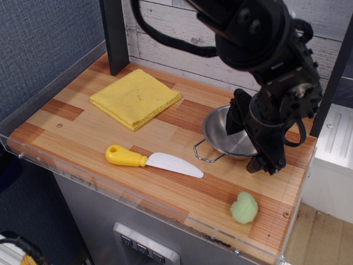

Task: Move the silver bowl to just above and to the right of the knife.

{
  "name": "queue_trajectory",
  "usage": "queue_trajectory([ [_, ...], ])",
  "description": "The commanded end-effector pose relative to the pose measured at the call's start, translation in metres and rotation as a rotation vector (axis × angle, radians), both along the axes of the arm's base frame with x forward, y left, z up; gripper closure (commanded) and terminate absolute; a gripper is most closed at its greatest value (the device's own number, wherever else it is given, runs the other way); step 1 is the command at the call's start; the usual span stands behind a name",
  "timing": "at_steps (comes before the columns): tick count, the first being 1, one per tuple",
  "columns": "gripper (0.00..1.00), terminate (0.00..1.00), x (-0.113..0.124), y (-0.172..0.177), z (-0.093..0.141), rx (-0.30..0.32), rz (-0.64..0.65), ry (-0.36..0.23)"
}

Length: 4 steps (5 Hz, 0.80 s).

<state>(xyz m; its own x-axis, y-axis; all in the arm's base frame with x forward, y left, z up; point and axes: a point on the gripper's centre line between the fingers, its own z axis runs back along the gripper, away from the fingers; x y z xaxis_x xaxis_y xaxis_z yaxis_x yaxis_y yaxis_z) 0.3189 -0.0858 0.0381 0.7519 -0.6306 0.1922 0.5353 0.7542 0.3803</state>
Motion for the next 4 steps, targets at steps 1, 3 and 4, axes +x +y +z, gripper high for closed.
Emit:
queue_trajectory([
  [1,0.00,0.00,-0.021,0.016,0.076,-0.106,0.044,-0.127],
  [3,0.00,0.00,-0.035,0.026,0.089,-0.157,0.038,-0.125],
  [4,0.00,0.00,-0.035,0.026,0.089,-0.157,0.038,-0.125],
])
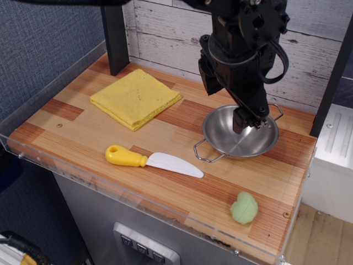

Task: Move the silver bowl to just above and to the right of the knife.

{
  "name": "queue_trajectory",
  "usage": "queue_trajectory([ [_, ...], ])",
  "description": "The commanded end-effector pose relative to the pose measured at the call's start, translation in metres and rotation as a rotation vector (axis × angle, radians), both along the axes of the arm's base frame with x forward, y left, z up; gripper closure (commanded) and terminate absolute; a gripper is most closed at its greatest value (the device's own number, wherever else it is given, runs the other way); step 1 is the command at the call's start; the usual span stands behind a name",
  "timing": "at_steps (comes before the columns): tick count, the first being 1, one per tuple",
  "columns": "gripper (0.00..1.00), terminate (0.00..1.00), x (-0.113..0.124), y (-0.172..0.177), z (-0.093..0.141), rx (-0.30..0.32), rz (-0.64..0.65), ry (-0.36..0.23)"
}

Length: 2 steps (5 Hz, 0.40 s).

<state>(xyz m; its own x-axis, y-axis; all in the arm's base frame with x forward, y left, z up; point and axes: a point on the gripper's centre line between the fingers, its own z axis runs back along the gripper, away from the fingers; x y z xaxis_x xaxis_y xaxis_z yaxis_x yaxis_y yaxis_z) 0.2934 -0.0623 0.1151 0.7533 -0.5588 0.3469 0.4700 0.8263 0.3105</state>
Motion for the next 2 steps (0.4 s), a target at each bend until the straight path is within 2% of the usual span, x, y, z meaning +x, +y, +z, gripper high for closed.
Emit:
queue_trajectory([
  [1,0.00,0.00,-0.0091,0.0027,0.0117,-0.010,-0.003,-0.035],
  [2,0.00,1.00,-0.0091,0.0027,0.0117,-0.010,-0.003,-0.035],
])
